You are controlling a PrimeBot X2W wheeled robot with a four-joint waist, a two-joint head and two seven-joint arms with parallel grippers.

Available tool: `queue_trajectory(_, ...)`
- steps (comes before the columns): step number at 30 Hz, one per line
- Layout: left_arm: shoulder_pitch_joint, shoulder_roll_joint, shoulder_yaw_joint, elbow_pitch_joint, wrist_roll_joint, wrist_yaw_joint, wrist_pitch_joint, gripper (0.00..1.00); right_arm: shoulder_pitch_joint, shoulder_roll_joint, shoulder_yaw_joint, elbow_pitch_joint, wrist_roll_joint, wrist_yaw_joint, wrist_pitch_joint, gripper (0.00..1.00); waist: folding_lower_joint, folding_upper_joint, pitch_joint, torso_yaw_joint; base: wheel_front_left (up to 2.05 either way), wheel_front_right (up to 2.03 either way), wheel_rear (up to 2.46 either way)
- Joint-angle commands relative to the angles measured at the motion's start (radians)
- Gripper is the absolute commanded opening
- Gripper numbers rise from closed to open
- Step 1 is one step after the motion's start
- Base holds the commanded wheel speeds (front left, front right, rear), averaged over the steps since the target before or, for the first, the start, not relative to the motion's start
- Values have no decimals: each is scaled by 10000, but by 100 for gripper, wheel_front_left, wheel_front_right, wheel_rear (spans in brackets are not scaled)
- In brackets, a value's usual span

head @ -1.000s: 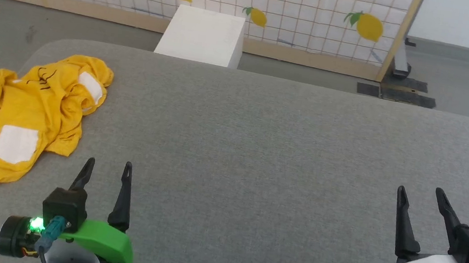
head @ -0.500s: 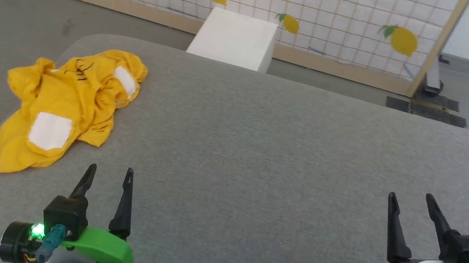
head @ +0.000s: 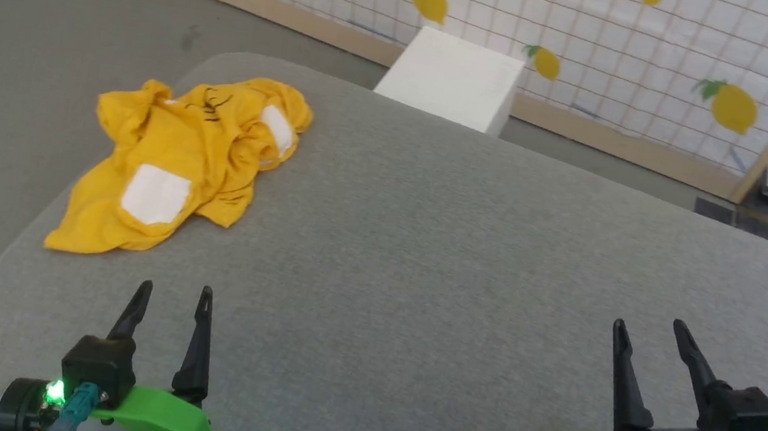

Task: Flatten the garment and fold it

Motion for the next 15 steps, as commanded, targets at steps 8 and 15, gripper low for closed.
queue_trajectory(8, 246, -41, -4, -5, -90, -53, -249, 100, 139, 9, 175, 140, 75, -13, -237, 100, 0, 0, 57, 911, 0, 0, 0)
queue_trajectory(15, 327, -44, -15, -1, -148, -65, -394, 100, 140, 10, 250, 211, 120, -14, -382, 100, 0, 0, 112, 1494, 0, 0, 0)
